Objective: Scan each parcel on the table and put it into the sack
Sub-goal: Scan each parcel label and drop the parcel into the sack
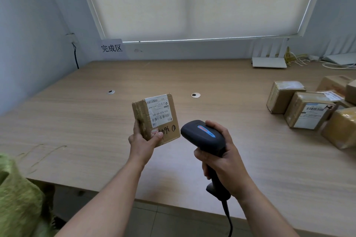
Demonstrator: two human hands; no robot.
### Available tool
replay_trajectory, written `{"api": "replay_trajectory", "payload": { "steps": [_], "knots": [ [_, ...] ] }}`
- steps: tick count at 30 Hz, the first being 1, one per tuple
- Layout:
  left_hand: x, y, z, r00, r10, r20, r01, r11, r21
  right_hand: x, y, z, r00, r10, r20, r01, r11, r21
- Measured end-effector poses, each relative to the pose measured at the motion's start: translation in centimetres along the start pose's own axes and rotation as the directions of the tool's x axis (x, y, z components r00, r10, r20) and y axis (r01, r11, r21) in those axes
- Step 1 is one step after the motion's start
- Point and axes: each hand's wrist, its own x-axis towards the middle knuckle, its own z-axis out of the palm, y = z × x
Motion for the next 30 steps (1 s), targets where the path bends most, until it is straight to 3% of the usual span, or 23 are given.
{"api": "replay_trajectory", "payload": {
  "steps": [6, 15, 25, 30],
  "knots": [
    [-2.1, 0.5, -0.3, 0.999, -0.038, -0.003, 0.037, 0.998, -0.047, 0.1, -0.4, -0.5, 0.999, -0.044, -0.007, 0.043, 0.995, -0.087],
    [-6.3, 0.8, -2.5, 1.000, -0.011, -0.016, 0.010, 1.000, -0.011, 0.7, -0.4, -0.3, 0.992, -0.056, 0.116, 0.065, 0.995, -0.073],
    [-11.4, 0.2, -7.0, 0.942, -0.002, -0.336, 0.018, 0.999, 0.044, 1.5, -0.1, 3.2, 0.953, -0.034, 0.302, 0.046, 0.998, -0.034],
    [-12.4, -0.5, -10.0, 0.909, 0.010, -0.418, 0.027, 0.996, 0.081, 1.8, 0.0, 6.6, 0.932, -0.028, 0.362, 0.043, 0.999, -0.033]
  ]
}}
